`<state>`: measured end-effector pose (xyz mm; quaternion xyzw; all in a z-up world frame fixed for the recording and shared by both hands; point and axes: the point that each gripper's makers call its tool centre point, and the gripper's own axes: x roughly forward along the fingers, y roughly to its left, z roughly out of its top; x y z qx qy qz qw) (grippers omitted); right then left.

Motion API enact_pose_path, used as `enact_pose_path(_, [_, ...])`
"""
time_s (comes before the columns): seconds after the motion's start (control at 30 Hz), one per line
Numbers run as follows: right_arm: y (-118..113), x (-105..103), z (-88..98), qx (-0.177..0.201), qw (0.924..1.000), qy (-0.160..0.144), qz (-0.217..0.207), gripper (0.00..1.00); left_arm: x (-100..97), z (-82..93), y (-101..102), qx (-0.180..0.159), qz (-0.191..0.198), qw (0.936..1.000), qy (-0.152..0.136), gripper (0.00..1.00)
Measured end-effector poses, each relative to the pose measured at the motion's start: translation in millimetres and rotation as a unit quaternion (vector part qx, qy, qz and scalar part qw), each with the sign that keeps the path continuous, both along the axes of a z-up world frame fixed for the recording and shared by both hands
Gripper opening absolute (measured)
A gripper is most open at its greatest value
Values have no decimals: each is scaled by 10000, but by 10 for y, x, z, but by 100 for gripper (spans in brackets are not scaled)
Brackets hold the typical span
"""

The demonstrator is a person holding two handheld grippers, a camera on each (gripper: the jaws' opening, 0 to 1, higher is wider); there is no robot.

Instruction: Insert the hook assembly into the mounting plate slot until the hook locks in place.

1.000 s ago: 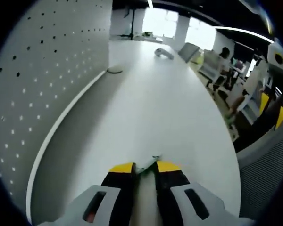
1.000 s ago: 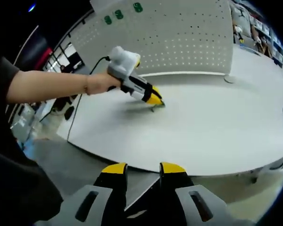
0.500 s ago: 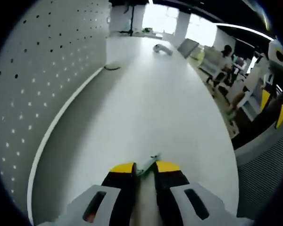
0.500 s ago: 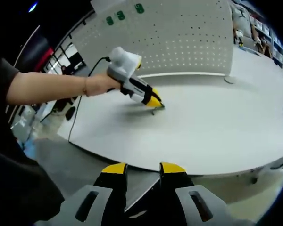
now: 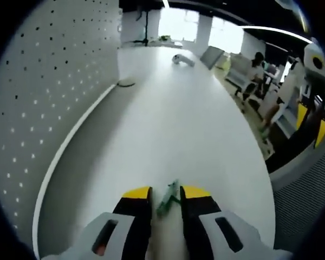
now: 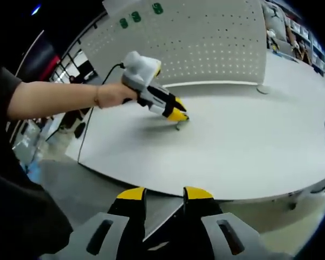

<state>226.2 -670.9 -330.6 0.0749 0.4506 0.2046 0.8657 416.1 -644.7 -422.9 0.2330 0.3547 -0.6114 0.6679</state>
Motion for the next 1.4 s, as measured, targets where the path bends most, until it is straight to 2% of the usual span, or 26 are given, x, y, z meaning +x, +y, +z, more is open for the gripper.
enact_pose_path(0.07, [7,5,6,-5,10000,-11,7,26,-14,55,9,-25,-4,10000,29,15])
enact_pose_path(0.3, [25,17,5,-6,10000,-15,28,26,-35,76,21,14,-78,10000,-42,14])
enact_pose_path(0.47, [25,10,4,7,10000,-7,34,26,8,75,28,55,-163,9995,-252,15])
enact_pose_path(0.6, [26,5,2,18,10000,-4,24,26,82,66,12,14,-73,9994,-329,36])
enact_pose_path(0.63, [23,4,1,13,10000,-10,13,26,81,83,-15,-53,-88,9994,-327,37])
enact_pose_path(0.83, [5,-12,-13,-3,10000,13,-19,26,52,96,-81,-178,-294,9988,-362,21])
enact_pose_path(0.97, [3,-9,-10,-7,10000,7,-35,26,-15,20,-32,12,-363,9991,-201,15])
enact_pose_path(1.03, [7,-8,-9,-3,10000,7,-40,26,-31,-6,9,157,-433,9986,-252,10])
enact_pose_path(1.07, [9,-9,-8,-2,10000,6,-42,26,-29,5,-3,121,-499,9982,-298,7])
enact_pose_path(1.2, [21,-18,-14,-4,10000,17,-24,26,-60,8,17,188,-466,9984,-247,6])
enact_pose_path(1.27, [27,-23,-16,-5,10000,24,-13,26,-85,10,25,179,-349,9992,-50,6])
enact_pose_path(1.4, [28,-16,-5,-18,10000,-1,-6,26,-69,22,39,189,-257,9995,-82,5])
